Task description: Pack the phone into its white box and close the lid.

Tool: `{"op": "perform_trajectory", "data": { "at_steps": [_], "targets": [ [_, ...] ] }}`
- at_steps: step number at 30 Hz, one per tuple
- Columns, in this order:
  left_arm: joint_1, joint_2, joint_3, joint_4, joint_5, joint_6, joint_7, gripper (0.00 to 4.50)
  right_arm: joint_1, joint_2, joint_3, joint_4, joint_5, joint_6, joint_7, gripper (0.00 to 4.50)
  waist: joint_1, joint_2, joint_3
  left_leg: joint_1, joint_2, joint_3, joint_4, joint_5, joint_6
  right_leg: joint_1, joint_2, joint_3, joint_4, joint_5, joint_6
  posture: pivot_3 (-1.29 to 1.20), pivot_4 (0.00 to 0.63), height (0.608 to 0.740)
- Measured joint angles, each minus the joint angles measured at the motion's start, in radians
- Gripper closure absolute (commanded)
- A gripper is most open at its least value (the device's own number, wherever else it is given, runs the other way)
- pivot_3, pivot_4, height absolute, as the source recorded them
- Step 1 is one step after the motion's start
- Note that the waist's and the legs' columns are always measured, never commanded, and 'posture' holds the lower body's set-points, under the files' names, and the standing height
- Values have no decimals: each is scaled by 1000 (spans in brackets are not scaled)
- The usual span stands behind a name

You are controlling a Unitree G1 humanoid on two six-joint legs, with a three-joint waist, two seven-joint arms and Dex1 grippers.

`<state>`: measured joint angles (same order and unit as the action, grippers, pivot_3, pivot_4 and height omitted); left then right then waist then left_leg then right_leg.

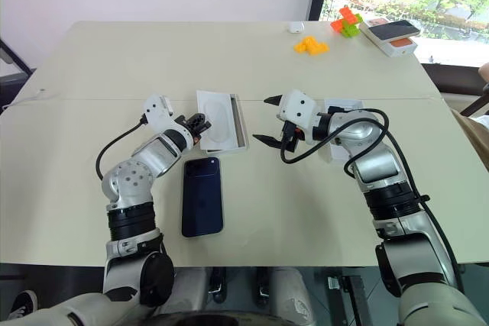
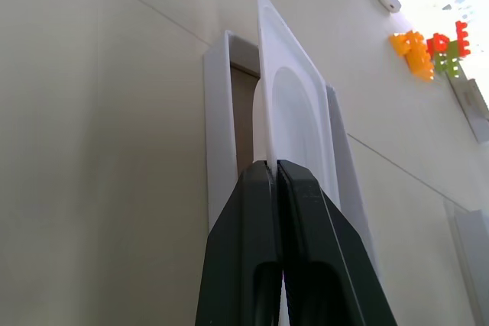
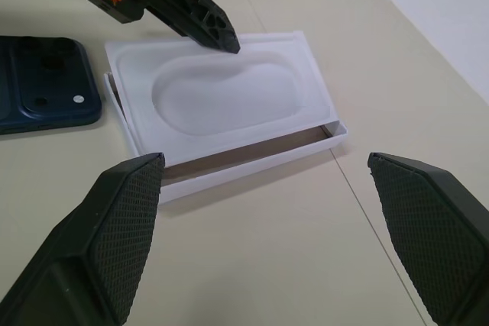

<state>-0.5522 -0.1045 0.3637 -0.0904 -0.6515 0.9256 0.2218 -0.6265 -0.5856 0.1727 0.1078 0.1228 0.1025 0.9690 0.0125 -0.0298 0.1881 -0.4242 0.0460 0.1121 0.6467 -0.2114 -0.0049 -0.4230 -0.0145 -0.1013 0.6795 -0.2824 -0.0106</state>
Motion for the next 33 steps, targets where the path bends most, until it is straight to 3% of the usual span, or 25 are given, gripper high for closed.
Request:
{"op": "perform_trajectory", "data": {
  "at_steps": [11,14,21,33],
  "targets": [
    [3,-25,-7,7,9,0,4,4459,2,-3,0,-18,0,3,-2,0,0,0,0,0,0,0,0,0,1,0,0,0,0,0,0,0,150,737],
    [3,-24,-10,12,9,0,0,3497,2,-3,0,-23,0,9,-3,0,0,0,0,0,0,0,0,0,1,0,0,0,0,0,1,0,150,737],
    [-1,-15,-32,15,8,0,-22,38,3,-2,0,-27,1,20,-10,0,0,0,0,0,0,0,0,0,1,0,0,0,-1,0,1,0,150,737],
    [-36,41,-64,11,3,29,-64,38,11,-1,0,-34,1,21,-11,0,0,0,0,0,0,0,0,0,1,0,0,0,-1,0,1,0,150,737]
  ]
}}
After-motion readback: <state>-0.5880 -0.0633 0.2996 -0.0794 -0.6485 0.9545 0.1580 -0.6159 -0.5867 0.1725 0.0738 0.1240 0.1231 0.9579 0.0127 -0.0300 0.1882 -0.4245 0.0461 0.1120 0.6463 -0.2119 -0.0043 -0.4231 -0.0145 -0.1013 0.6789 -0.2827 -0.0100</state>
